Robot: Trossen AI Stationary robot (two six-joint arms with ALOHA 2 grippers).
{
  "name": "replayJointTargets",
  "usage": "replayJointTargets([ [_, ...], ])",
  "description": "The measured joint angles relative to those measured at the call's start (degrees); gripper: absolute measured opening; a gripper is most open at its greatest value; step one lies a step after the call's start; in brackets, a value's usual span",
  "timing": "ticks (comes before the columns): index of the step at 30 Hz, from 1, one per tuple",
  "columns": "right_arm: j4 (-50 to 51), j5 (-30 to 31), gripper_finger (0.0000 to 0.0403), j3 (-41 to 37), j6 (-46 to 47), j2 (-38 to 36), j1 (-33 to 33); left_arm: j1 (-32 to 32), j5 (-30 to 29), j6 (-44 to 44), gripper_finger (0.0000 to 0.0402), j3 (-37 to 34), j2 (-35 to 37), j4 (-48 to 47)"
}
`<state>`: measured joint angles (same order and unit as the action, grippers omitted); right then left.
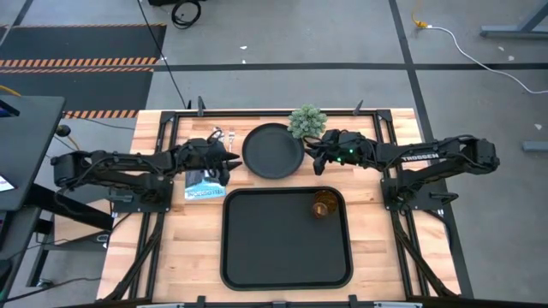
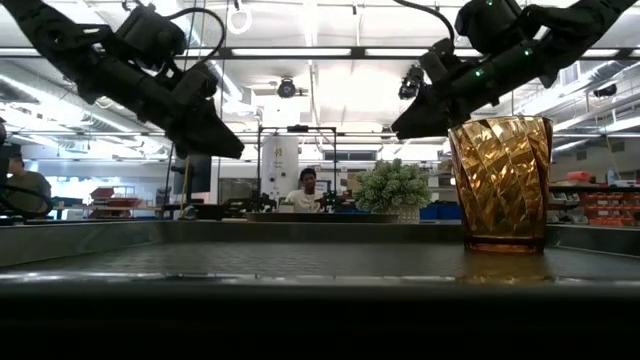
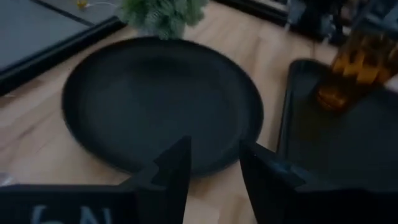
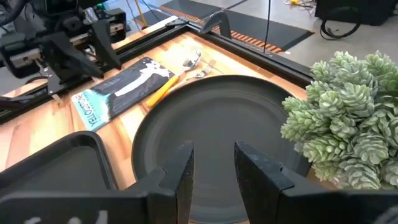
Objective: Pick and place plate/cup/fork/spoon on tray
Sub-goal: Put the black plate on the black tray to the bottom left of the orange glass
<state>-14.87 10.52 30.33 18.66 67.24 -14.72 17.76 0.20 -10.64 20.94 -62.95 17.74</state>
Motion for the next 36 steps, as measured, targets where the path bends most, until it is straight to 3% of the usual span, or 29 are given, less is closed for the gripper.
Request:
replayJointTargets([
  [12,0.31,-0.23,0.0121,0.02,-0.85,0.0,0.81,-5.81,-5.46,14.73,0.015,6.07,-7.55,-1.36],
  [20,0.31,-0.31,0.0121,0.02,-1.85,0.0,0.83,-6.09,-5.07,17.42,0.0158,14.6,-15.29,-13.56],
  [27,0.39,-0.33,0.0121,0.02,-1.88,-0.02,0.83,-7.18,-5.61,21.65,0.0148,17.76,-17.81,-19.67],
  [32,0.34,-0.37,0.0121,0.04,-1.73,-0.02,0.87,-6.73,-7.82,15.46,0.0144,17.76,-17.83,-19.83],
  [36,0.37,-0.37,0.0121,0.04,-1.71,-0.02,0.9,-4.31,-4.95,10.28,0.0144,17.76,-17.83,-20.5],
])
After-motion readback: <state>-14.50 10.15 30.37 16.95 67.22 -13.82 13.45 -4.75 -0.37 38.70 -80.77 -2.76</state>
